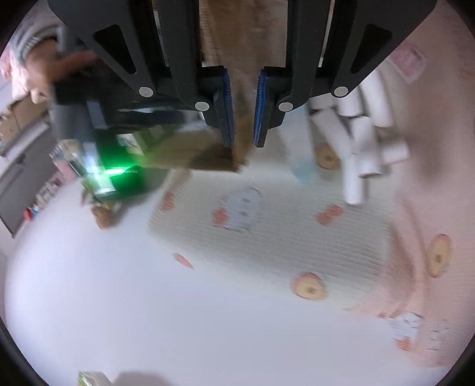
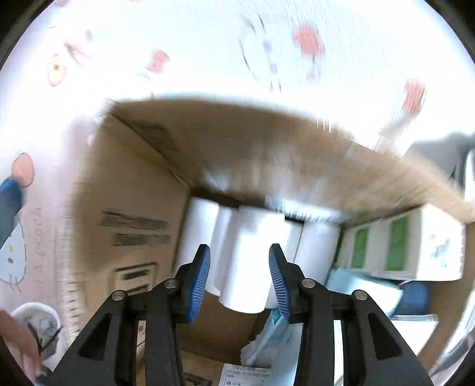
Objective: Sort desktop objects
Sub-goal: 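Withdraw the left tool from the box back toward the tube pile, then close the left gripper on a standing white tube in the pile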
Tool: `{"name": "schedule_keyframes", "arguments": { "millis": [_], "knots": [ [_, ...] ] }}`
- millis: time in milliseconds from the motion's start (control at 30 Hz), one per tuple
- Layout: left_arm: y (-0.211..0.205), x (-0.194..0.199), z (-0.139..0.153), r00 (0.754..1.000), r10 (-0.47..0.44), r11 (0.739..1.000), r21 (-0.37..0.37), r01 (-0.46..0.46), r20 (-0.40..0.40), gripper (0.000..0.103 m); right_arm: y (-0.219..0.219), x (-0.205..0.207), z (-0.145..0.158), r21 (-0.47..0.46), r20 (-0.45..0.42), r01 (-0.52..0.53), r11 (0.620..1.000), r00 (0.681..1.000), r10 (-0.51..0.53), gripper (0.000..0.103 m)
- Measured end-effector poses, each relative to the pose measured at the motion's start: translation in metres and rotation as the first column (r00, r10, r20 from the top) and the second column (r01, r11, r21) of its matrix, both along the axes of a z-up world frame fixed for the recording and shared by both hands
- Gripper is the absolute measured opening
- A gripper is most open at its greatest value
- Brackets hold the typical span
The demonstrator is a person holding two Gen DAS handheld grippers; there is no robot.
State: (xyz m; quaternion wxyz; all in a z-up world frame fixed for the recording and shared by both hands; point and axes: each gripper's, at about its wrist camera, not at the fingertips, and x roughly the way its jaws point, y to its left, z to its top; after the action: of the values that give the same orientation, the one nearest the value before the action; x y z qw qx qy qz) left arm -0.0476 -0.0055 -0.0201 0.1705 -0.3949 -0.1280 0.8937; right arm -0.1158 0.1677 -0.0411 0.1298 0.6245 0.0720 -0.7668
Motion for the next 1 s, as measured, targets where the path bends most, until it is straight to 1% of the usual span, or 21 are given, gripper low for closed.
{"name": "schedule_keyframes", "arguments": {
  "millis": [33,100,167,233,267,333,367,433,467,500,567,633,700,767,833,900,933,1000],
  "knots": [
    [-0.006,0.0,-0.001,1.0,0.022,1.0,-0.003,-0.022,-0.001,0.014,-0.004,0.003,0.013,0.0,-0.04,-0.011,1.0,0.999,0.011,0.037],
    [-0.02,-0.001,-0.004,0.998,0.06,0.998,0.004,-0.06,0.0,0.014,-0.013,0.006,0.031,-0.005,-0.089,-0.036,0.999,0.995,0.036,0.037],
    [-0.033,-0.001,-0.008,0.996,0.088,0.996,0.019,-0.088,0.005,0.015,-0.023,0.009,0.046,-0.012,-0.121,-0.067,0.998,0.991,0.065,0.037],
    [-0.046,0.0,-0.012,0.994,0.111,0.993,0.042,-0.111,0.013,0.015,-0.044,0.013,0.059,-0.014,-0.145,-0.099,0.995,0.985,0.096,0.037],
    [-0.053,0.0,-0.015,0.992,0.128,0.99,0.053,-0.129,0.02,0.015,-0.057,0.016,0.059,-0.014,-0.154,-0.111,0.994,0.982,0.107,0.037],
    [-0.066,0.001,-0.018,0.986,0.164,0.985,0.044,-0.165,0.029,0.017,-0.078,0.019,0.059,0.049,-0.198,-0.113,0.992,0.973,0.12,0.037],
    [-0.074,0.003,-0.019,0.979,0.202,0.979,0.018,-0.202,0.021,0.017,-0.086,0.016,0.061,0.071,-0.23,-0.123,0.99,0.964,0.136,0.037],
    [-0.093,0.009,-0.018,0.96,0.28,0.96,-0.011,-0.281,-0.012,0.018,-0.097,0.029,0.073,0.102,-0.275,-0.149,0.983,0.946,0.172,0.037],
    [-0.106,0.014,-0.018,0.946,0.324,0.946,-0.007,-0.324,-0.026,0.02,-0.102,0.021,0.071,0.107,-0.288,-0.156,0.982,0.941,0.18,0.037],
    [-0.118,0.018,-0.018,0.935,0.355,0.935,0.011,-0.354,-0.029,0.022,-0.109,0.023,0.074,0.103,-0.302,-0.162,0.981,0.935,0.186,0.037],
    [-0.145,0.026,-0.024,0.914,0.406,0.911,0.078,-0.404,-0.009,0.026,-0.117,0.026,0.072,0.093,-0.311,-0.184,0.979,0.929,0.204,0.037],
    [-0.164,0.031,-0.031,0.898,0.439,0.892,0.111,-0.438,0.017,0.027,-0.132,0.027,0.076,0.079,-0.321,-0.203,0.976,0.921,0.218,0.037],
    [-0.179,0.036,-0.04,0.877,0.479,0.871,0.106,-0.48,0.039,0.027,-0.152,0.03,0.077,0.062,-0.334,-0.23,0.971,0.912,0.237,0.037],
    [-0.191,0.041,-0.048,0.863,0.503,0.855,0.112,-0.506,0.057,0.027,-0.167,0.034,0.081,0.028,-0.335,-0.263,0.964,0.907,0.257,0.037],
    [-0.199,0.043,-0.053,0.857,0.509,0.847,0.134,-0.514,0.075,0.027,-0.179,0.038,0.088,-0.002,-0.337,-0.282,0.96,0.904,0.264,0.037],
    [-0.205,0.045,-0.055,0.855,0.511,0.842,0.148,-0.519,0.086,0.027,-0.193,0.04,0.089,-0.012,-0.341,-0.311,0.95,0.895,0.288,0.037],
    [-0.206,0.044,-0.056,0.857,0.508,0.844,0.147,-0.516,0.087,0.028,-0.197,0.041,0.089,-0.013,-0.34,-0.321,0.947,0.892,0.297,0.037],
    [-0.203,0.039,-0.057,0.871,0.486,0.86,0.139,-0.491,0.071,0.032,-0.205,0.039,0.087,-0.021,-0.325,-0.341,0.94,0.891,0.316,0.037]
  ]
}}
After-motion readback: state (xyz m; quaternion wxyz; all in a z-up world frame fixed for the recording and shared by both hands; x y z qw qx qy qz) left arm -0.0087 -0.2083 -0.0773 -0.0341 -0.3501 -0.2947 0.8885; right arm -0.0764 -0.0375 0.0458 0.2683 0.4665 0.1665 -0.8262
